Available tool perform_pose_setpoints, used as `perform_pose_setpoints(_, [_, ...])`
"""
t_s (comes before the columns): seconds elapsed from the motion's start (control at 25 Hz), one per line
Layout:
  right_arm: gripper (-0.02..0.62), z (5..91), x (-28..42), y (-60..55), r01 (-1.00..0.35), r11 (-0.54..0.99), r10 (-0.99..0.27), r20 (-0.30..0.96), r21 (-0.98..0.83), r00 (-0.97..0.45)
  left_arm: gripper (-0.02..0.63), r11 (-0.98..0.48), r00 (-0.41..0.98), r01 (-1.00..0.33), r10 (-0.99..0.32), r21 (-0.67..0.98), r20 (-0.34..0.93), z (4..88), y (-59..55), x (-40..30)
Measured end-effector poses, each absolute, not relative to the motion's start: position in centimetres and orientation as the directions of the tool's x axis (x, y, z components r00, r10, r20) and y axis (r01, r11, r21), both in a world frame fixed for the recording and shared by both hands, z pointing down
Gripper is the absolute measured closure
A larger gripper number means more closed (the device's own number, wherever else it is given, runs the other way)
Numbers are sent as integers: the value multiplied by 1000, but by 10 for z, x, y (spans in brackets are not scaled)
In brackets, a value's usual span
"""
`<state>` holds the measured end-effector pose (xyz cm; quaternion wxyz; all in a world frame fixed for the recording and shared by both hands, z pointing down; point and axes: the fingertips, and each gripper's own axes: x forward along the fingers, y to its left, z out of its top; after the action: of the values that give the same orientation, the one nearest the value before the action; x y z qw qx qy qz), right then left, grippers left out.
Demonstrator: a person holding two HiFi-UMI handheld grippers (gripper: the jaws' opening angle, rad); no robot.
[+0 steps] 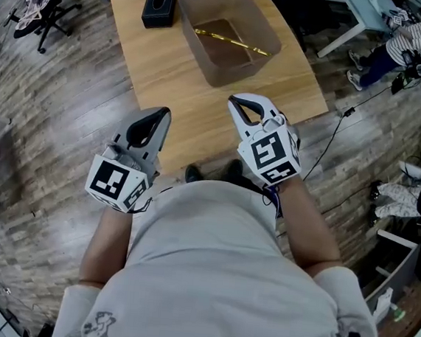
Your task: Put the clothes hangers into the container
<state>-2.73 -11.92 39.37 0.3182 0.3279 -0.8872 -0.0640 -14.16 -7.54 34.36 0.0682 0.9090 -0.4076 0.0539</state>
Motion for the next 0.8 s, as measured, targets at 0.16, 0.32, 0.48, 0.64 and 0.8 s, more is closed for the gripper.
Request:
perform_pose_setpoints(0.16, [589, 390, -11, -114, -550, 776, -624, 504, 309, -597, 600, -660, 663, -747, -732, 79, 157, 344, -75, -125])
perform_pose_setpoints(0.32, [589, 387, 8, -112, -552, 785, -612, 489, 282, -621, 600, -655, 658, -751, -735, 77, 161, 343, -78, -105])
perform_pose_setpoints(0.48, [589, 383, 33, -112, -545, 801, -591, 476, 248, -651, 600, -647, 649, -759, -742, 72, 169, 342, -81, -77])
perform_pose_setpoints(0.64, [589, 384, 62, -114, -528, 817, -569, 471, 231, -674, 600, -630, 631, -774, -756, 67, 176, 340, -80, -48])
perform_pose_setpoints(0.8, [589, 384, 90, -115, -507, 835, -544, 459, 213, -703, 600, -604, 604, -794, -775, 65, 185, 342, -79, -20])
